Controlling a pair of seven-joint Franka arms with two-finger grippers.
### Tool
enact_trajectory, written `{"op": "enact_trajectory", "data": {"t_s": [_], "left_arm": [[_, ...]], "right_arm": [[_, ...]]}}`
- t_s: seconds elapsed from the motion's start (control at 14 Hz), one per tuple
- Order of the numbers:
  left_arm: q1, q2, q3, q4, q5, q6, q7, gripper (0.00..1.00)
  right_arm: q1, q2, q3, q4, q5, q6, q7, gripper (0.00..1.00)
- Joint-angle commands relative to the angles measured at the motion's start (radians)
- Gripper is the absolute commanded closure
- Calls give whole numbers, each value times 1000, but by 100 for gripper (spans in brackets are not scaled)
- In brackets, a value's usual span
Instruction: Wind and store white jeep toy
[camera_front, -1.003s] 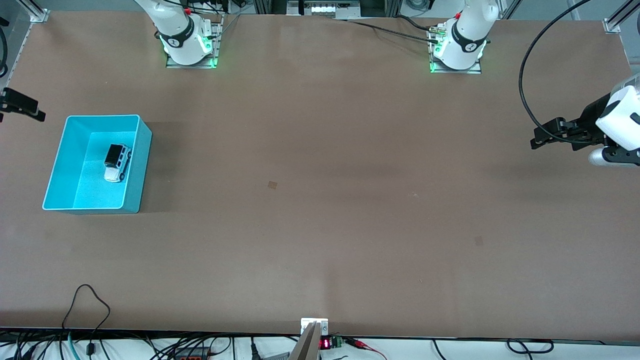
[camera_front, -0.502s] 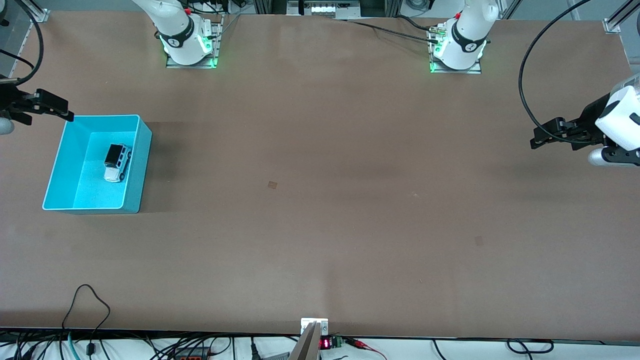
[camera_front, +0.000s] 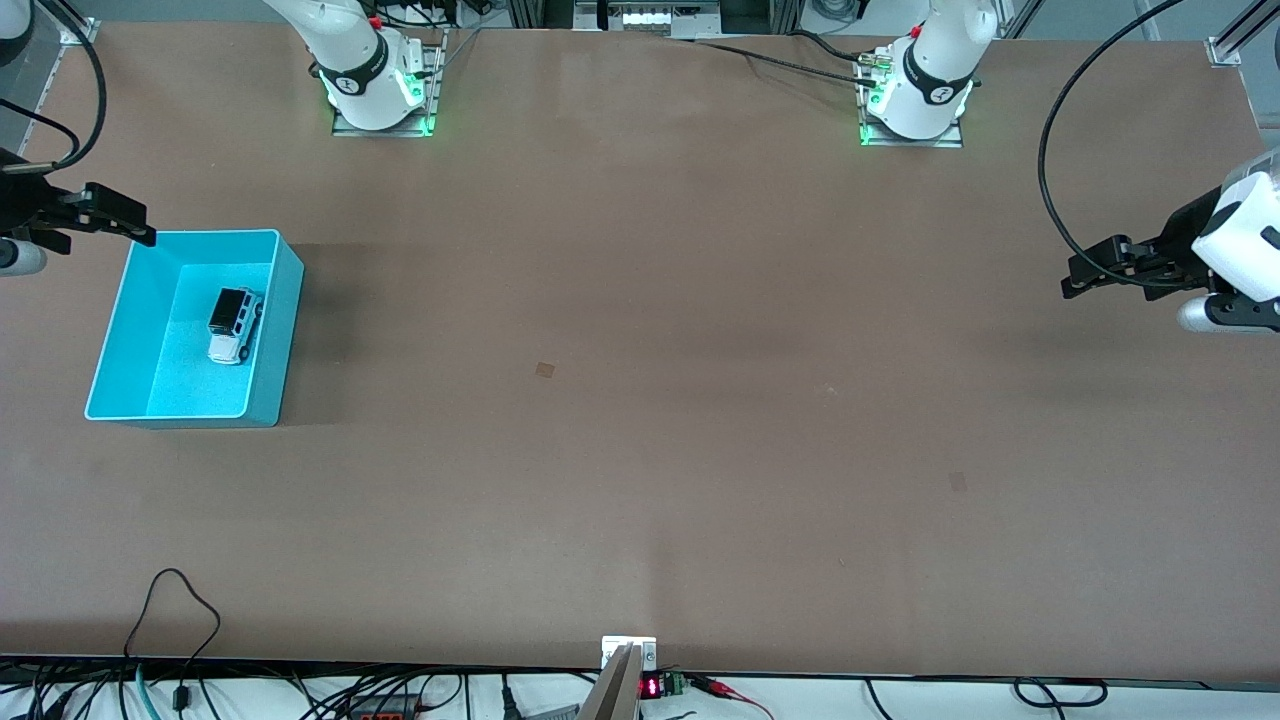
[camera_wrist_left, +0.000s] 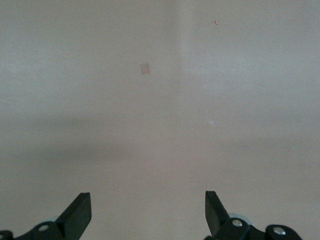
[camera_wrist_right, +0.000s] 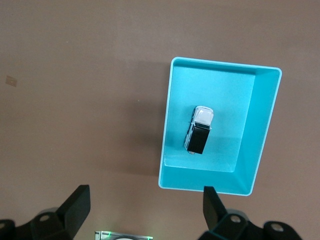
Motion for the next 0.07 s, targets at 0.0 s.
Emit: {"op": "enact_trajectory", "data": {"t_s": [0.0], "left_arm": [[4, -21, -5, -10, 21, 6, -9, 0]], "right_arm": [[29, 9, -17, 21, -19, -8, 7, 0]]}}
